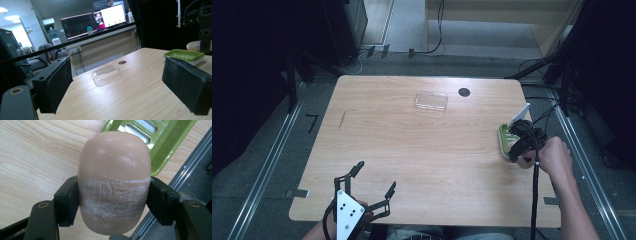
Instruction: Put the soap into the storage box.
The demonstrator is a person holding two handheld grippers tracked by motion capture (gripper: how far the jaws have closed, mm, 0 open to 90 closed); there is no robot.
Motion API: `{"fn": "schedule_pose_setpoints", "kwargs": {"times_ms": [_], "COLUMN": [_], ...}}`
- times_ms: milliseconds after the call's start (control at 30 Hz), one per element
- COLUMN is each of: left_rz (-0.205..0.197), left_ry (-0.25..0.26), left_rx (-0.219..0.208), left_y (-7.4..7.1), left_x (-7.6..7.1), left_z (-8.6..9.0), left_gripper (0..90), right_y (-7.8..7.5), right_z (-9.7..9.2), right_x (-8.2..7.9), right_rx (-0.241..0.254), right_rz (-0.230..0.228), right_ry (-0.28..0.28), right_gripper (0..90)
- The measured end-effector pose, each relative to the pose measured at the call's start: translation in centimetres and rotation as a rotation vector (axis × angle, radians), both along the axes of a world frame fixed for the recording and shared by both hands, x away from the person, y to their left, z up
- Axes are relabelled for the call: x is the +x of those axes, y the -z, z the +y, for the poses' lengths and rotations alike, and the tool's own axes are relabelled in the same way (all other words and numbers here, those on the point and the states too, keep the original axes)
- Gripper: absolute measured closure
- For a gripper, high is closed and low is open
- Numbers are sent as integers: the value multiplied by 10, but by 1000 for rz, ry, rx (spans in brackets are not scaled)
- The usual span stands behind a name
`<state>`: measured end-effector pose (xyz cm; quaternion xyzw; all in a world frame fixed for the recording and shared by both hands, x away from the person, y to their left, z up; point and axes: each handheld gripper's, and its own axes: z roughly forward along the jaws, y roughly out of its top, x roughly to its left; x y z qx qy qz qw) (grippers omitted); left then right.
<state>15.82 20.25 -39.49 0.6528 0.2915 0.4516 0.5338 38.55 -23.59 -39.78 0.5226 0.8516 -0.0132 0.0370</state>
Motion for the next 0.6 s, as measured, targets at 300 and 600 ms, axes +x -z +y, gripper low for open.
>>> {"fn": "schedule_pose_setpoints", "kwargs": {"times_ms": [300,600], "left_rz": [0,0], "left_ry": [1,1], "left_rx": [-2,-1], "left_y": [0,0], "left_x": [1,1], "left_z": [0,0], "left_gripper": [99,99], "right_y": [1,3], "right_z": [-6,-10], "right_x": [10,18], "right_rx": [0,3], "right_rz": [7,9], "right_ry": [25,46], "right_gripper": [333,333]}}
